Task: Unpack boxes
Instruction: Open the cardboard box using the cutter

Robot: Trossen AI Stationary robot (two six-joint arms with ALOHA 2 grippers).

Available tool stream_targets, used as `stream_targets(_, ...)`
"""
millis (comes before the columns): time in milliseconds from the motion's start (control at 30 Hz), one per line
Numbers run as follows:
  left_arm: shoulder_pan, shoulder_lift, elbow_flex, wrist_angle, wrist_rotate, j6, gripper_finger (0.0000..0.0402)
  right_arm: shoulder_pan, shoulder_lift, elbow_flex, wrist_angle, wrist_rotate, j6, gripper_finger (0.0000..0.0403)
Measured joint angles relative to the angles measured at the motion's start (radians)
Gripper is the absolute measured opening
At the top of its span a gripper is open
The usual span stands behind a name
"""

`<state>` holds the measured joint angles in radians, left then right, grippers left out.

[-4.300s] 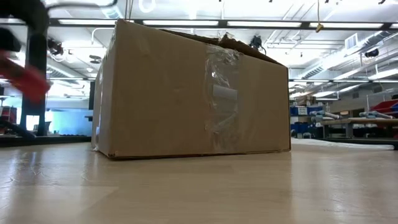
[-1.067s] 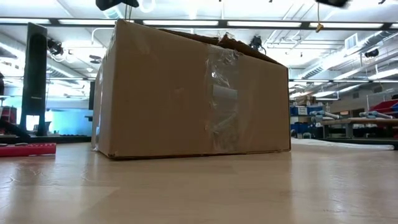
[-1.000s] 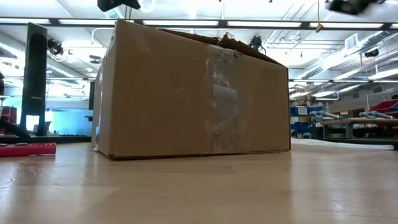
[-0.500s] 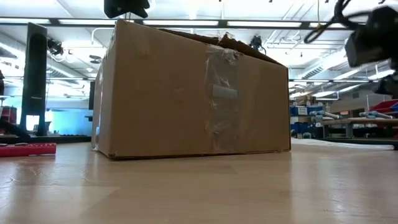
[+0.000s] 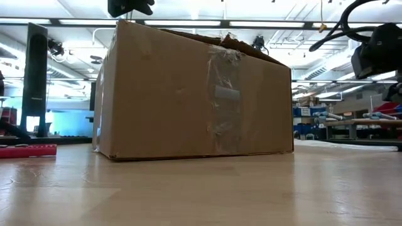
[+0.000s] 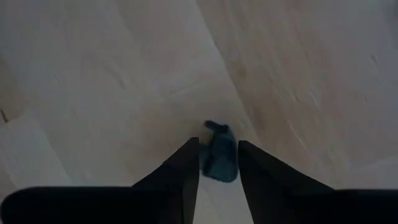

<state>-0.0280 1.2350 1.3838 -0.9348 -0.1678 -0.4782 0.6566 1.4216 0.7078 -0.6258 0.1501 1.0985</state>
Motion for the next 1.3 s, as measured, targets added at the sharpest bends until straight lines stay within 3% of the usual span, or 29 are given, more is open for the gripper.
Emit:
stream_targets(300, 0.0, 0.0, 0.0, -0.001, 0.005, 0.001, 0.0128, -0.013, -0.001, 0.056, -0.069, -0.004, -0.051, 0.0204)
stream_targets(567, 0.0, 0.0, 0.0, 0.0, 0.023, 0.002, 0.0129, -0.016, -0.001, 0.243, -0.265, 0.069, -0.209, 0.0264)
stream_targets(833, 0.0, 0.0, 0.0, -0.001, 0.034, 0.008, 0.0129, -0.017, -0.002, 0.486, -0.313, 0.313, -0.494, 0.0257)
stream_targets(1033, 0.0, 0.0, 0.0, 0.0, 0.042, 0.071, 0.0129, -0.023, -0.003, 0.562, -0.164, 0.516, -0.92, 0.0244)
stream_targets(1167, 0.0, 0.01, 0.0, 0.005, 0.056, 0.135, 0.0129, -0.065, 0.002, 0.562, -0.051, 0.536, -1.157, 0.0239)
stream_targets(1300, 0.0, 0.022, -0.039, 0.078, 0.108, 0.16, 0.0129, -0.154, 0.033, 0.562, -0.014, 0.536, -1.213, 0.0234)
